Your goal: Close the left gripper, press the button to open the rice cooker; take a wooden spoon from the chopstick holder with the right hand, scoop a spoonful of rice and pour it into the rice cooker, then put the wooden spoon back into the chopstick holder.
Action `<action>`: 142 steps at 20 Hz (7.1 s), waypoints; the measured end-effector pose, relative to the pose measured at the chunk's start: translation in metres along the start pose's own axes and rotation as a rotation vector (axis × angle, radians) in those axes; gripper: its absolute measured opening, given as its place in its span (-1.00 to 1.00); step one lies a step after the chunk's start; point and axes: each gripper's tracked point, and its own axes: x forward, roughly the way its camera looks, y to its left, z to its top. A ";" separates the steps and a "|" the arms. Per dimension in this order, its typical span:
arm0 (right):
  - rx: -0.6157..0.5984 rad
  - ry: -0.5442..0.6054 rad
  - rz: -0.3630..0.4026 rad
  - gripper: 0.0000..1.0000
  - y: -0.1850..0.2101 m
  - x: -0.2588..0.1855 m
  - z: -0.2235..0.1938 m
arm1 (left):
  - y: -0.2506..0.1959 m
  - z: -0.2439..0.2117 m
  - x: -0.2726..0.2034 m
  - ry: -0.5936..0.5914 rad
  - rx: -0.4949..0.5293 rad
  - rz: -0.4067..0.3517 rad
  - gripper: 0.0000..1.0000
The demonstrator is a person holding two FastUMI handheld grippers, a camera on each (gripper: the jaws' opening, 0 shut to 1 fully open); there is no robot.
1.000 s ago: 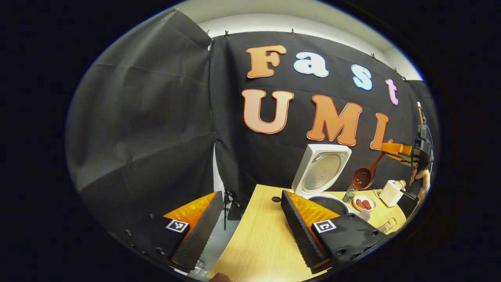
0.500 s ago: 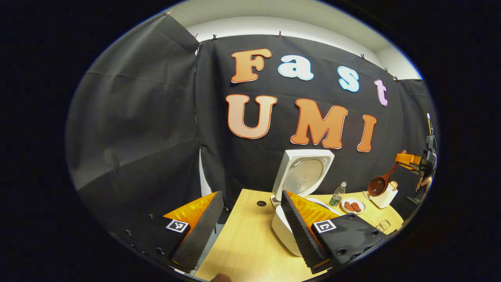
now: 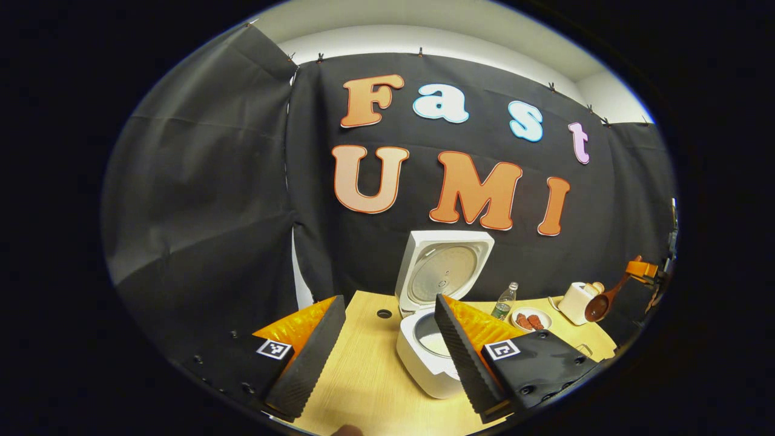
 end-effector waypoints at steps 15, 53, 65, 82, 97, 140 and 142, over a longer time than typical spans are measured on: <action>-0.031 0.180 -0.114 -0.78 -0.124 -0.014 -0.099 | -0.044 0.011 -0.013 -0.036 -0.024 0.072 1.00; -0.192 0.221 -0.192 0.90 -0.153 -0.003 -0.074 | -0.140 0.151 0.095 -0.161 0.091 0.075 0.97; -0.236 0.178 -0.228 0.89 -0.149 -0.024 -0.050 | -0.156 0.178 0.284 -0.043 0.087 0.036 0.99; -0.212 0.193 -0.247 0.89 -0.151 -0.029 -0.040 | -0.131 0.044 0.350 0.229 0.059 0.101 0.97; -0.223 0.221 -0.043 0.89 -0.136 -0.035 -0.048 | -0.176 -0.081 0.213 0.383 -0.002 0.055 1.00; -0.405 -0.085 0.057 0.90 -0.103 -0.068 0.158 | -0.133 0.126 -0.070 -0.090 0.018 0.094 1.00; -0.393 -0.108 0.074 0.89 -0.096 -0.073 0.170 | -0.122 0.137 -0.089 -0.126 0.023 0.116 1.00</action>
